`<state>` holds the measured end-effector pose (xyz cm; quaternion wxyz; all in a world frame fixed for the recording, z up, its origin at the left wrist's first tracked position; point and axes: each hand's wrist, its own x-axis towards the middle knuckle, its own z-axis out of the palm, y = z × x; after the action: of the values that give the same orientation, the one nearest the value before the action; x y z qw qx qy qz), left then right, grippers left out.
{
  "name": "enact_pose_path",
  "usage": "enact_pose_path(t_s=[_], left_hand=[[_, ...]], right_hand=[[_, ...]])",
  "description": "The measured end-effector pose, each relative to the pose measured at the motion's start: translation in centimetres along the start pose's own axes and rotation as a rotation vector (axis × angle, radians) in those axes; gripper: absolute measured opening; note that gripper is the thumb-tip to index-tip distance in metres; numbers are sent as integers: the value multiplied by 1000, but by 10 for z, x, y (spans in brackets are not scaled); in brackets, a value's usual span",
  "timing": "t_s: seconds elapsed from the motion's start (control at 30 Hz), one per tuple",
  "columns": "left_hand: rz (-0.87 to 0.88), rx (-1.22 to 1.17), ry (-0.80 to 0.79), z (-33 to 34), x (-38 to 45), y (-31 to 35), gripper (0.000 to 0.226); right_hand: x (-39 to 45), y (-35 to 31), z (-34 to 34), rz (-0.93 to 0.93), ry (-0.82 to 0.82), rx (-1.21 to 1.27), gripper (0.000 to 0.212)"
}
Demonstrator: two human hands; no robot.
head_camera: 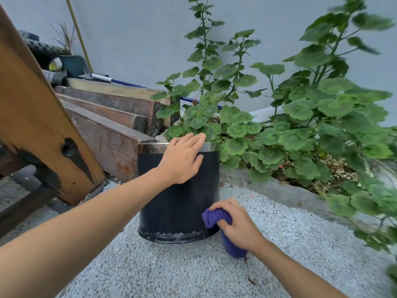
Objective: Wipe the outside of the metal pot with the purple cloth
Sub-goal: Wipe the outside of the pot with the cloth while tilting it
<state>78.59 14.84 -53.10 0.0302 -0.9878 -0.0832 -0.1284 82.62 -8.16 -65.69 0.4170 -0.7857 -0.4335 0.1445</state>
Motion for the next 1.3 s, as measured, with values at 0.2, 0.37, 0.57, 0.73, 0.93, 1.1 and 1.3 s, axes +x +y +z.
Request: enact_pose_path(t_s=[0.2,0.37,0.57,0.73,0.93,1.1,1.3], left_hand=[[127,117,-92,-8,-3,-13,65],[91,-33,-103,-30,-14,-45,54],[-14,-282,-165,-46,-17,-28,56],[-111,-295,-136,-55,-14,4,57],[-551,-531,-187,-67,2,6,49],[-762,-718,-213,-34,0,5,21],[-721,-899,-258,-33,-9,-1,64]], right_hand=[[27,-30,-81,-7,33,-102,42],[31,-48,-110,-58,37,-140,42],[29,-55,-112,-39,126,-35,43],[32,-60,-111,-29,184,58,42],[35,-65,-97,15,212,136,39],[37,-77,-68,-44,228,166,46],[41,-86,-38,-170,215,60,46]])
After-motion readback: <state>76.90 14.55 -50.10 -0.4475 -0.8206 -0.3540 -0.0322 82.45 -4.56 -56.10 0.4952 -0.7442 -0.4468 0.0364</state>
